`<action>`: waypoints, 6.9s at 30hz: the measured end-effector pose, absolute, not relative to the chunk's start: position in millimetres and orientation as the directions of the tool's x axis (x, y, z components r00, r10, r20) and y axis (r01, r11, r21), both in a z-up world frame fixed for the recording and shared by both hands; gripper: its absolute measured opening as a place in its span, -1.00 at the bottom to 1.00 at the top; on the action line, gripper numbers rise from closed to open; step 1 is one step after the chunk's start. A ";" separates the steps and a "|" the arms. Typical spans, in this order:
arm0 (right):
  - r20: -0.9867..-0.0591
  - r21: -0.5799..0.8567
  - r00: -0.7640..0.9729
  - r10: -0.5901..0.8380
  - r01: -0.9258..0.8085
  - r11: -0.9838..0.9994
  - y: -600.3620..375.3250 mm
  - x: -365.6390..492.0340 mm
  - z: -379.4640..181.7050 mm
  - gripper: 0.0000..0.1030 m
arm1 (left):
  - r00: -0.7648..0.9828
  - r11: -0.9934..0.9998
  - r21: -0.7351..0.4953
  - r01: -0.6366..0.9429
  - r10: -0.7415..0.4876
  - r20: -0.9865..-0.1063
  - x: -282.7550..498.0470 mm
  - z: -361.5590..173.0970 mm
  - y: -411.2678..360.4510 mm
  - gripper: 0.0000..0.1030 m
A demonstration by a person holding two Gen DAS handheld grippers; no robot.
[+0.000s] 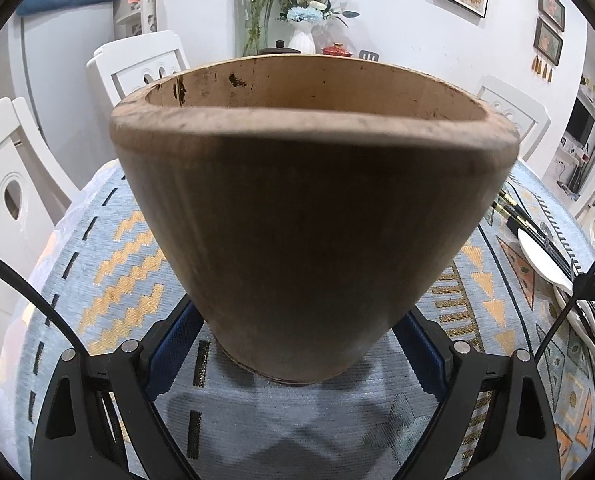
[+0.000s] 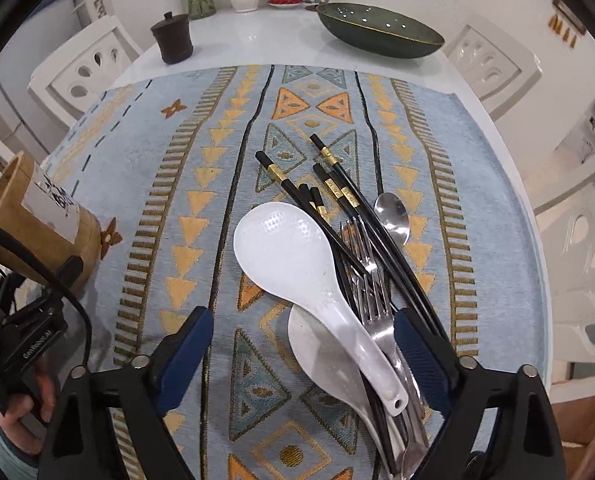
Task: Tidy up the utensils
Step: 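Move the right tool over the utensil pile and grasp a white spoon, then lift the white spoon out of the pile with the right tool, then carry the white spoon over the wooden cup and open the right tool while the left tool holds the cup, then return the right tool to the pile and grasp another white spoon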
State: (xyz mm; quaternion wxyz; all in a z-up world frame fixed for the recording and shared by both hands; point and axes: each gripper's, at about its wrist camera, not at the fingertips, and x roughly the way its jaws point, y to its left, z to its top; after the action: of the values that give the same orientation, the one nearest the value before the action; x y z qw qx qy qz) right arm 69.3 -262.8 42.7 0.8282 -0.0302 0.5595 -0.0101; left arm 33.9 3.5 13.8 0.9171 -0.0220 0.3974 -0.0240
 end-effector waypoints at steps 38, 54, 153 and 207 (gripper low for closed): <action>-0.889 0.414 0.306 0.340 0.220 0.883 -342.7 119.4 32.3 0.09 | 0.662 0.998 -0.064 0.026 -0.065 -0.747 45.7 9.3 5.4 0.84; -0.916 0.362 0.228 0.329 0.124 0.924 -292.7 122.5 30.9 0.03 | 0.660 0.998 -0.066 0.026 -0.066 -0.748 46.0 9.1 5.3 0.84; -0.516 0.592 0.479 0.711 -0.400 0.699 -105.8 168.5 138.4 -0.71 | 0.635 0.993 -0.114 0.020 -0.101 -0.766 63.7 19.6 1.5 0.87; -0.981 0.023 0.194 0.011 0.058 0.998 -260.2 46.1 18.4 0.07 | 0.626 0.995 -0.093 0.021 -0.086 -0.775 66.2 20.7 0.0 0.88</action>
State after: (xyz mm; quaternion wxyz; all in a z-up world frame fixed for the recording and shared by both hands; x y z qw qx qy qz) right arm 46.1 -260.2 18.4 0.7723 0.0272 0.6345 -0.0153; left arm 66.2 0.0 20.7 0.9008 -0.0375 0.4315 -0.0299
